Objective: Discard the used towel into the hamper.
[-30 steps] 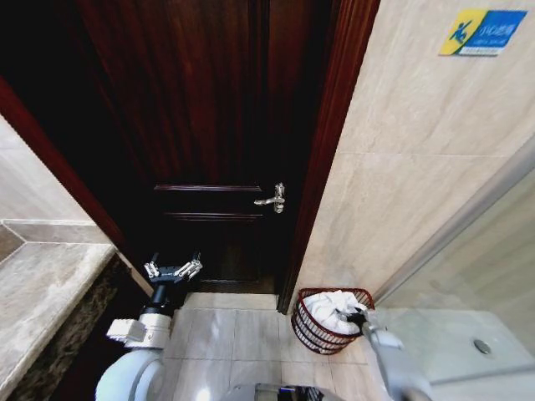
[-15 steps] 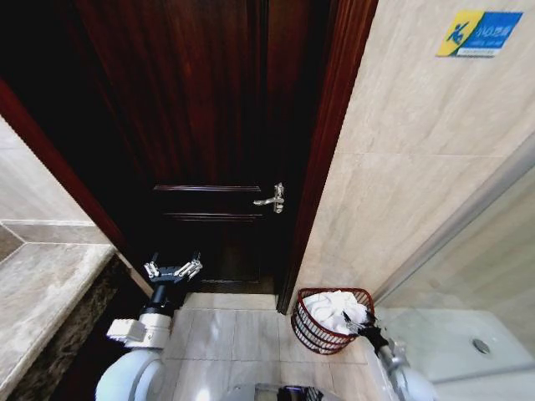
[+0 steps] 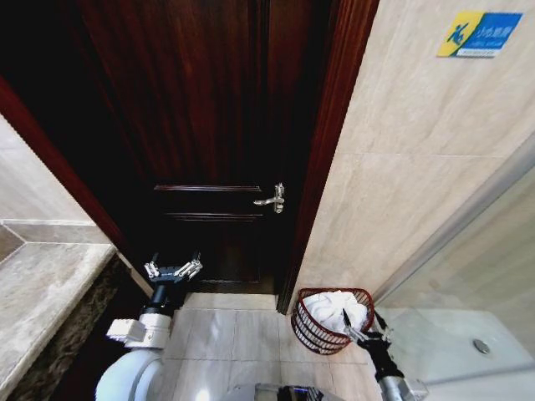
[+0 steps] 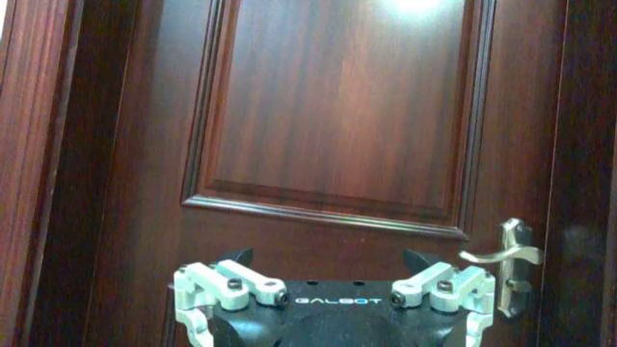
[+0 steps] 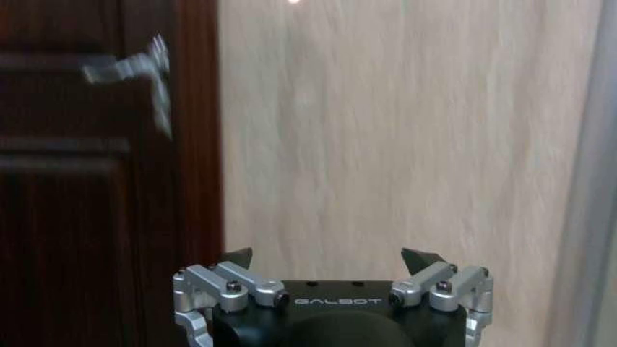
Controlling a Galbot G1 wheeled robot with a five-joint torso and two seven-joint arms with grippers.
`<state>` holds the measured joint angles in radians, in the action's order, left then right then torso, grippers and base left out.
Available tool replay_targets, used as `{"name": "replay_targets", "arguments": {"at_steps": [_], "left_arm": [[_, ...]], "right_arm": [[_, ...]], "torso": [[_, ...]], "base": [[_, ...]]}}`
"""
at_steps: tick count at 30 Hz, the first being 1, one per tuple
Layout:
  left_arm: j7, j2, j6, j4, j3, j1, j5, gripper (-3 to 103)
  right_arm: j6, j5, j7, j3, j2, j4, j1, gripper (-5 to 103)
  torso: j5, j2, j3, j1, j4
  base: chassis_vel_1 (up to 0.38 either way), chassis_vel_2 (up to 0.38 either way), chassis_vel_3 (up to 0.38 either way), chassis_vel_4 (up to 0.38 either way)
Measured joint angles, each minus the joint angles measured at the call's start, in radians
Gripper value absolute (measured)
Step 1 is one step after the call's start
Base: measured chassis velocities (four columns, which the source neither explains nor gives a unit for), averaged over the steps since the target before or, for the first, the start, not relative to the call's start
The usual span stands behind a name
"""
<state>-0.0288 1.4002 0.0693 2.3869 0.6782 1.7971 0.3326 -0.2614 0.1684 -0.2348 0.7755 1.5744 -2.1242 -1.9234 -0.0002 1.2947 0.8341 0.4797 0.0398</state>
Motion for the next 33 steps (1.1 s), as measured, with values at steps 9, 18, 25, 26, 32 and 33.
{"name": "replay_targets", "arguments": {"at_steps": [9,18,25,26,32,33], "left_arm": [[0.000,0.000,0.000,0.000,0.000,0.000,0.000,100],[0.000,0.000,0.000,0.000,0.000,0.000,0.000,100],[0.000,0.000,0.000,0.000,0.000,0.000,0.000,100],[0.000,0.000,0.000,0.000,0.000,0.000,0.000,100],[0.000,0.000,0.000,0.000,0.000,0.000,0.000,100],[0.000,0.000,0.000,0.000,0.000,0.000,0.000,100]], "right_arm": [[0.059,-0.042,-0.001,-0.011,0.033,-0.228,-0.010,100],[0.040,-0.048,-0.034,0.005,0.034,-0.262,-0.003,100],[0.024,-0.022,-0.045,0.009,0.034,-0.250,-0.008,100],[0.023,-0.021,-0.046,0.007,0.037,-0.250,-0.006,100],[0.023,-0.021,-0.046,0.007,0.037,-0.248,-0.005,100],[0.023,-0.021,-0.046,0.007,0.037,-0.248,-0.005,100]], "torso": [[0.0000,0.000,0.000,0.000,0.0000],[0.0002,0.000,0.000,0.000,-0.0002],[0.0003,0.000,0.000,0.000,-0.0002],[0.0003,0.000,0.000,0.000,-0.0001],[0.0002,0.000,0.000,0.000,-0.0001],[0.0002,0.000,0.000,0.000,-0.0001]], "base": [[0.000,0.000,0.000,0.000],[0.000,0.000,0.000,0.000],[0.000,0.000,0.000,0.000],[0.000,0.000,0.000,0.000],[0.000,0.000,0.000,0.000],[0.000,0.000,0.000,0.000]]}}
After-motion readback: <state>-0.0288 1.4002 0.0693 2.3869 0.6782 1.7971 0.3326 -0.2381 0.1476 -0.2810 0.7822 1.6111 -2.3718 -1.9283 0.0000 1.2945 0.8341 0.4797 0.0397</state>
